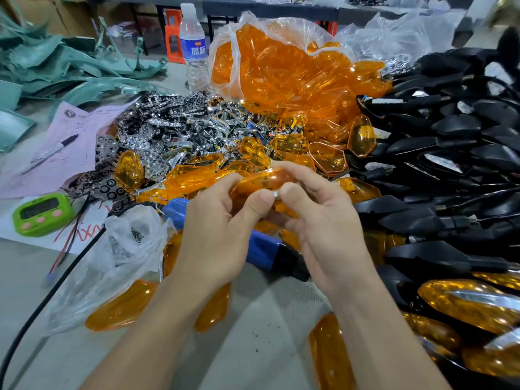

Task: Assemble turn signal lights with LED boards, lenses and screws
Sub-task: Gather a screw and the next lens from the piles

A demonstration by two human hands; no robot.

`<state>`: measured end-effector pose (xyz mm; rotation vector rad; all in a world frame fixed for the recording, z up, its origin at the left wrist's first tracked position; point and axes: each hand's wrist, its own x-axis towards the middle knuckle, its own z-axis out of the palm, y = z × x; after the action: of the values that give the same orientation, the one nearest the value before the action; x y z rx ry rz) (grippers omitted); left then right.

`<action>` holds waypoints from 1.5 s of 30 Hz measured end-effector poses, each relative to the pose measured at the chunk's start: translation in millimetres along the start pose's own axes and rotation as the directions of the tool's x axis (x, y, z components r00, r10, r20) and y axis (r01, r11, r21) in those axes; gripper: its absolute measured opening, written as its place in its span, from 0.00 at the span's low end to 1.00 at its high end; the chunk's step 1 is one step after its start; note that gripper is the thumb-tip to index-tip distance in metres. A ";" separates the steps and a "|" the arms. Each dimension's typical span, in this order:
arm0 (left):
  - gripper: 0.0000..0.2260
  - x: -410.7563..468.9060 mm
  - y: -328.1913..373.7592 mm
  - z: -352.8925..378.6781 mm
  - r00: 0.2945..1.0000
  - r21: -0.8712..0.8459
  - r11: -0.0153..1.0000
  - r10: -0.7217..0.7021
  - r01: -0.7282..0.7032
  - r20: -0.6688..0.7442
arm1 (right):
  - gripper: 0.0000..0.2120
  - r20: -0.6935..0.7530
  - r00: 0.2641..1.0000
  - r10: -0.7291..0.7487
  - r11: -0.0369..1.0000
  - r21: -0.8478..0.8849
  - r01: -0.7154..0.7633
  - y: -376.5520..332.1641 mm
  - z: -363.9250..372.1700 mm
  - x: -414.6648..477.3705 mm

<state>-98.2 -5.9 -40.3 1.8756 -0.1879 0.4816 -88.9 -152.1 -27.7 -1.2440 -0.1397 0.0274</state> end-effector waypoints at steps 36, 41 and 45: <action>0.17 -5.8 2.3 0.5 0.991 -0.410 0.905 -0.130 0.113 -0.014 | 0.14 -0.096 0.947 -0.306 0.804 -0.559 0.203 11.6 7.6 -7.5; 0.11 0.6 5.8 -2.2 0.934 -0.619 0.736 -0.356 0.272 -0.013 | 0.12 0.032 0.952 -0.303 0.703 -0.667 0.247 12.3 7.9 -8.6; 0.10 6.4 10.4 -4.4 0.906 -0.764 0.566 -0.419 0.309 0.056 | 0.15 -0.017 0.998 -0.060 0.940 -0.338 0.051 3.4 4.9 -4.4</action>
<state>-97.1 -4.9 -27.4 0.9827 0.0954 0.1746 -93.7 -146.8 -29.8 -1.5829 -0.1607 -0.0650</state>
